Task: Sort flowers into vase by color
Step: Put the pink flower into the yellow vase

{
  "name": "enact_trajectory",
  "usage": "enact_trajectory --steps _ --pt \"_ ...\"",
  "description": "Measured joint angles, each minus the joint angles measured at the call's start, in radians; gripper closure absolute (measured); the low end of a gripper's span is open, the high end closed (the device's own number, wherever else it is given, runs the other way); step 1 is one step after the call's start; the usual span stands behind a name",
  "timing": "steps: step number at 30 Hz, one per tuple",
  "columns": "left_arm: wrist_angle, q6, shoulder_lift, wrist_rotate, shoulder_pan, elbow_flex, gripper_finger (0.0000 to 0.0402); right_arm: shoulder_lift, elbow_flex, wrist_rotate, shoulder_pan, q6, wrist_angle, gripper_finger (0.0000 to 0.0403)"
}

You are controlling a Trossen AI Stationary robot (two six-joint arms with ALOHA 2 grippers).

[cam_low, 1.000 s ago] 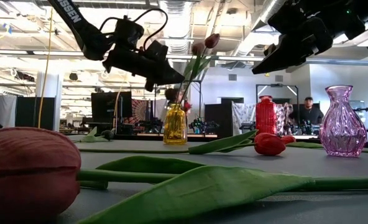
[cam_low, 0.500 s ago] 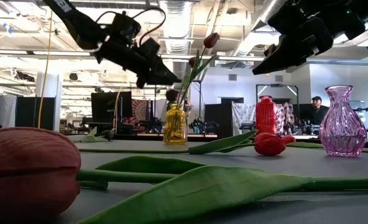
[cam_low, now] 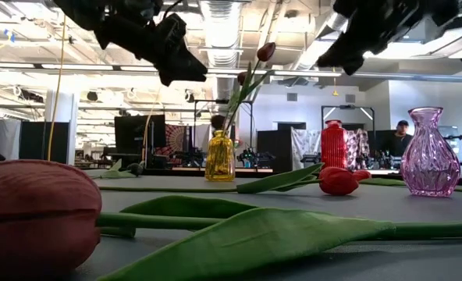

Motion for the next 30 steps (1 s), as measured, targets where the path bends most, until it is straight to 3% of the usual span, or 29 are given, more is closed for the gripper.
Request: enact_trajectory --steps 6,13,20,30 --pt "-0.031 0.041 0.001 0.0 -0.159 0.0 0.0241 0.0 0.013 0.008 0.186 0.189 0.009 0.0321" --pt "-0.003 0.047 0.002 -0.023 -0.357 -0.039 0.0242 0.07 0.017 0.087 0.414 0.457 0.037 0.0321" --pt "0.209 0.017 0.002 -0.115 -0.52 -0.155 0.0242 0.294 0.139 0.1 0.56 0.594 0.015 0.0321" --pt "0.356 0.084 0.002 -0.14 -0.65 -0.178 0.0241 0.583 0.333 0.009 0.632 0.709 -0.328 0.0321"
